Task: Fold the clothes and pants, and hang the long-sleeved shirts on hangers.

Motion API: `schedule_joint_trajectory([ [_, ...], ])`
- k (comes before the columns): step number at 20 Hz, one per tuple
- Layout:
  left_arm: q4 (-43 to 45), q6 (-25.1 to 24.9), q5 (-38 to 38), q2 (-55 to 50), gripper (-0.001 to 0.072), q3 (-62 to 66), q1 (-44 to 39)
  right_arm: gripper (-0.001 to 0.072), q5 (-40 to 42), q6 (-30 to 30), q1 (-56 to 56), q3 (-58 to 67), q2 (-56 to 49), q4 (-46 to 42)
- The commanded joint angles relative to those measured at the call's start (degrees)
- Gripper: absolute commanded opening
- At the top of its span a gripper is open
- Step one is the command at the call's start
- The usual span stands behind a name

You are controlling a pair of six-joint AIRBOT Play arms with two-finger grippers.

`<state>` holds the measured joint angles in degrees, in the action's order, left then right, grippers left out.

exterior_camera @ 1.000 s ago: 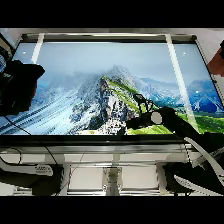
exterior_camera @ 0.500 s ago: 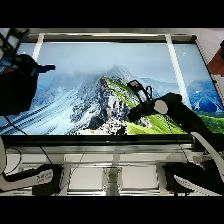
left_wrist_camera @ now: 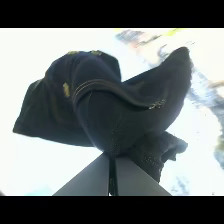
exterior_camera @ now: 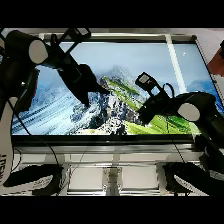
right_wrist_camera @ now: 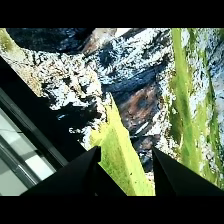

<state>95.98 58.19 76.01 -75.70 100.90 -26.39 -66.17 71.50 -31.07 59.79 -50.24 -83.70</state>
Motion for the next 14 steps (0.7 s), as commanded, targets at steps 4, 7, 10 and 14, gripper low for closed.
schedule_joint_trajectory([
  [4,-0.07,2.69,6.36,0.48,0.0011,0.20,-3.10,0.0387,13.99,-12.39,-0.07,-6.64,-0.11,14.95],
  [7,-0.37,2.99,9.31,1.33,0.0011,0.20,-3.48,0.0522,18.14,-18.93,-1.01,-7.17,-6.93,21.18],
  [10,-0.31,3.17,9.18,2.29,0.0011,0.24,-4.59,0.0566,29.00,-24.74,-7.96,-7.15,-16.02,22.84],
  [14,-0.26,4.68,10.21,3.85,0.0011,0.24,-6.84,0.0538,44.52,-22.32,-13.38,-5.16,-25.62,20.94],
])
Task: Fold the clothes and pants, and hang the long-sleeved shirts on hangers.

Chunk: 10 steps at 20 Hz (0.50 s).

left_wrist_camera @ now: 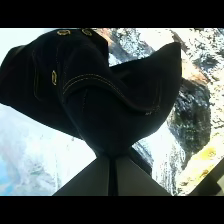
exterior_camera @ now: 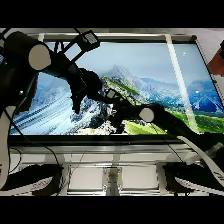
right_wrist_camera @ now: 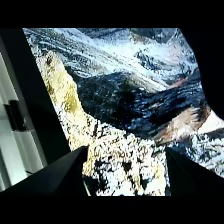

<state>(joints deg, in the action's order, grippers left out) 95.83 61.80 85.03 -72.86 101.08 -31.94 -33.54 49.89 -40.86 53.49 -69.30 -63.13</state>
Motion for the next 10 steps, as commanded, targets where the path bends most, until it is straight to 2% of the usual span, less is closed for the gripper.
schedule_joint_trajectory([
  [1,-0.11,1.09,1.84,1.42,0.0011,0.07,-1.60,0.0538,12.15,-0.72,-3.82,2.16,-8.17,0.28],
  [3,-0.09,1.29,2.99,2.32,0.0011,0.07,-1.64,0.0538,12.20,0.42,-3.34,3.58,-10.54,0.20],
  [5,0.02,1.29,3.08,3.45,0.0011,0.07,-1.64,0.0538,12.59,4.63,-1.77,3.89,-11.45,0.26],
  [10,0.11,1.46,2.95,5.11,0.0011,0.09,-1.64,0.0538,11.26,5.14,-1.09,3.89,-12.11,1.97],
])
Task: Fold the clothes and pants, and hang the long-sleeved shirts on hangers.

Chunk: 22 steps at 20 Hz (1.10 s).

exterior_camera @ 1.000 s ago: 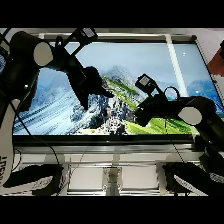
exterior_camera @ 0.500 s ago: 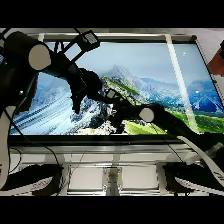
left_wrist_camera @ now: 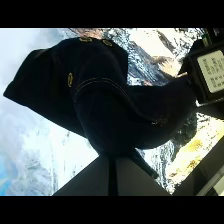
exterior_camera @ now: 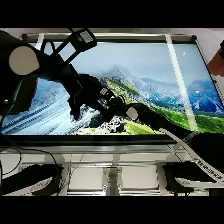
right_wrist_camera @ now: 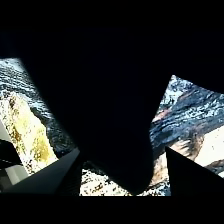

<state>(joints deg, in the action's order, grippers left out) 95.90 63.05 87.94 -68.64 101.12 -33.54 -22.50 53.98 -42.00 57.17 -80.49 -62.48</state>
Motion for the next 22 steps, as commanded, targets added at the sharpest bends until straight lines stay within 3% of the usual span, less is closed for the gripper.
schedule_joint_trajectory([
  [1,0.04,1.20,-0.39,1.03,0.0011,0.04,-0.04,0.0538,0.26,1.05,-0.55,0.22,-1.33,1.62],
  [5,0.04,1.57,-0.48,1.14,0.0012,0.04,-0.04,0.0534,1.22,1.05,-2.95,0.22,-4.37,3.43],
  [6,0.04,1.81,-0.46,1.14,0.0011,0.04,-0.04,0.0458,1.62,1.05,-3.17,0.22,-5.18,4.13],
  [8,0.04,2.36,-0.46,1.14,0.0011,0.28,-0.04,0.0415,2.69,1.07,-3.28,0.22,-6.08,5.05],
  [10,0.31,2.36,-0.48,1.14,0.0011,1.16,-0.02,0.0254,2.36,1.99,-3.26,0.22,-6.36,5.51],
  [12,4.07,3.15,-0.44,1.16,0.0011,2.93,-0.02,0.0015,0.11,4.79,-3.08,0.22,-6.27,5.38],
  [15,12.48,5.84,-0.46,2.16,0.0011,5.09,0.02,0.0015,-2.10,13.92,-1.36,0.22,-3.02,5.46],
  [17,15.50,6.93,-0.46,3.93,0.0011,5.14,0.22,0.0014,-4.33,14.23,0.44,0.22,3.41,4.11],
  [22,14.29,15.23,-0.44,8.96,0.0011,5.16,0.68,0.0013,-30.73,16.11,8.70,7.58,24.52,-7.21],
])
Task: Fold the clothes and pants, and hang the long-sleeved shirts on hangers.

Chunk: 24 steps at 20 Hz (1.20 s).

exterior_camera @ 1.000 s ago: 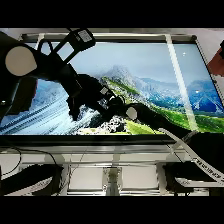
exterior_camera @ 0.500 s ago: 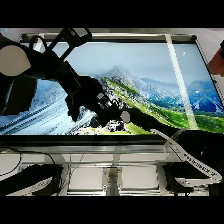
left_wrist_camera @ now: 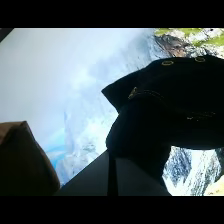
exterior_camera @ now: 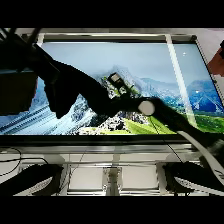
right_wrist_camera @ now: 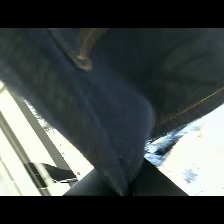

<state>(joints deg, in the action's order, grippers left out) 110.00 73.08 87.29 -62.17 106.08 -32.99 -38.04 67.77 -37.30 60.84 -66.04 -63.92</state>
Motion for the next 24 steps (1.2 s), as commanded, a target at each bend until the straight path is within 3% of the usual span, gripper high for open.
schedule_joint_trajectory([
  [1,-1.84,6.88,0.22,3.52,0.0011,0.20,0.13,0.0012,-20.17,2.32,5.35,6.64,13.73,-6.93],
  [4,-9.66,12.68,0.15,7.19,0.0011,0.31,0.11,0.0012,-35.63,3.15,7.82,16.94,20.81,-7.41],
  [6,-15.26,18.49,-0.59,9.79,0.0011,0.31,0.11,0.0012,-46.56,8.15,7.80,24.72,22.45,-7.21],
  [8,-22.45,20.22,-2.99,12.33,0.0010,0.31,0.11,0.0012,-56.59,13.40,7.78,33.09,22.43,-6.84],
  [10,-21.59,21.46,-3.52,13.31,0.0010,0.31,0.26,0.0011,-60.96,15.87,7.80,38.05,21.88,-6.91],
  [12,-16.37,24.26,-0.98,12.39,0.0011,0.26,0.35,0.0011,-64.26,17.79,7.80,40.00,20.48,-6.95],
  [16,-11.80,23.47,10.49,5.99,0.0011,-0.61,1.44,0.0010,-67.28,16.94,7.80,39.80,14.03,-7.34],
  [18,-11.63,22.01,11.47,2.80,0.0010,-2.86,4.20,0.0011,-67.28,15.39,7.80,39.80,9.44,-8.55],
  [21,-11.56,20.26,6.93,-0.96,0.0011,-6.27,9.77,0.0011,-67.17,11.45,7.80,39.80,1.64,-12.50],
  [24,-11.39,17.51,-4.37,-2.16,0.0010,-9.79,14.12,0.0012,-61.70,8.94,8.24,39.80,-5.22,-24.81],
])
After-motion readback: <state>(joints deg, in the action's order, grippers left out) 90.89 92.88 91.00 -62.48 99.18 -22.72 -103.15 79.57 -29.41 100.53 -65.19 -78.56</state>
